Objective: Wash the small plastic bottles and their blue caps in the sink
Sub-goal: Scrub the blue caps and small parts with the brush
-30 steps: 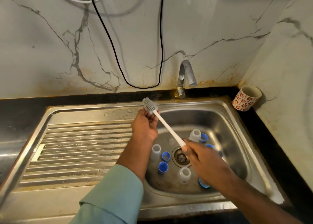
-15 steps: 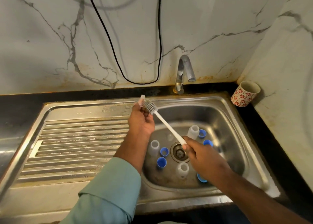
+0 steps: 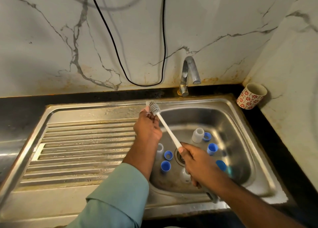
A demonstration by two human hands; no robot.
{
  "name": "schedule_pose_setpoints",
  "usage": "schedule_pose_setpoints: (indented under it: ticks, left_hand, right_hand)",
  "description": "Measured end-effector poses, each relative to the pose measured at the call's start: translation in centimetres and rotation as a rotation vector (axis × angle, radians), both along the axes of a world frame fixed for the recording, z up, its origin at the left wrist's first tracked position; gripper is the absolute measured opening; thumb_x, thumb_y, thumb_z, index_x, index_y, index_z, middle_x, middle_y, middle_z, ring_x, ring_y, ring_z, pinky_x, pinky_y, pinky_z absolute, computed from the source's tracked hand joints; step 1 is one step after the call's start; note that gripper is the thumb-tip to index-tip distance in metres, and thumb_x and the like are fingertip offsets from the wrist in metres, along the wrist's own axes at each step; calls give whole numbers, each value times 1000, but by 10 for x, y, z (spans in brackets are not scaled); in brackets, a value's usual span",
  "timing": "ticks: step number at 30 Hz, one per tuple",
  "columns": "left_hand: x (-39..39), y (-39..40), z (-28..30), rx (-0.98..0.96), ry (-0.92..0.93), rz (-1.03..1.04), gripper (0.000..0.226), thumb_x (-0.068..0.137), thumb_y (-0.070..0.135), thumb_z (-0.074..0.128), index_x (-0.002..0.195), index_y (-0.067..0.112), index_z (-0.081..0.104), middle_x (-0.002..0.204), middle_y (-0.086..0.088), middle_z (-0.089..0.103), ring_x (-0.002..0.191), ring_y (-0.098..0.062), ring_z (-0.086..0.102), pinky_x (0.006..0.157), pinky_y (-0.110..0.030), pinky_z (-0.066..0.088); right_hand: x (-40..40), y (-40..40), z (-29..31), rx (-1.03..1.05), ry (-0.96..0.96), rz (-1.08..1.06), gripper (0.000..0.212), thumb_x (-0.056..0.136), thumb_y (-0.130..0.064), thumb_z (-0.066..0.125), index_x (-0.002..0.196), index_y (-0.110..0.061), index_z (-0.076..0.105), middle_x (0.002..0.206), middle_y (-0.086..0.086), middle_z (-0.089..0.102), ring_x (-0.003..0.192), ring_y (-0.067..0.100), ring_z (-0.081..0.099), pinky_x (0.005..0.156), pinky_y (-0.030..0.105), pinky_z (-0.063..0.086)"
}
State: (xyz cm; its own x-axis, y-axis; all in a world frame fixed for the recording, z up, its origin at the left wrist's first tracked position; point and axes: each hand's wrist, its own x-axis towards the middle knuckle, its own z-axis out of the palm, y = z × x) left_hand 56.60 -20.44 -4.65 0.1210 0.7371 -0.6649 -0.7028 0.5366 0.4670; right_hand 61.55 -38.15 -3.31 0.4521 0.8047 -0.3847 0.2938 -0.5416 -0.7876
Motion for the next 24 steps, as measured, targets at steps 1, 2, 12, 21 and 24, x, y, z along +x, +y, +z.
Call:
schedule_pose_setpoints:
  ticks: [1,2,12,21,24]
  left_hand:
    - [2,2,0,-9,-6,11,12,98,7,58,107,-1,61,79,-9,68,60,-12,68,62,-24,59]
    - [2,5,-1,-16,-3,23,12,98,7,58,106,-1,61,79,-10,68,60,-13,68,64,-25,60]
    - [-1,5,-2,-47,18,38,8,98,4,55,97,-2,60,79,-13,65,67,-18,67,75,-32,61]
    - [-3,1,-15,84,230,-88,16,95,6,57,81,2,63,76,-12,67,64,-17,67,67,-25,61]
    - [-5,5,-18,180,303,-176,13,93,5,58,83,4,66,76,-10,68,65,-15,66,63,-24,58]
  right_hand:
    - [-1,2,-1,-3,-7,3,25,104,-32,39,116,-24,60,61,-15,47,35,-2,44,42,14,37]
    - [-3,4,-2,-2,-10,7,25,104,-33,39,117,-26,59,62,-15,46,36,-4,46,43,13,37]
    - [10,12,-2,13,-68,-17,20,103,-38,39,105,-35,59,61,-9,52,44,6,45,43,24,43]
    - [17,9,8,33,-1,-68,22,102,-40,39,104,-32,59,59,-2,48,41,14,41,40,26,40]
    - [14,5,12,-15,24,-11,20,102,-39,39,103,-33,58,58,-1,47,41,15,41,40,27,40]
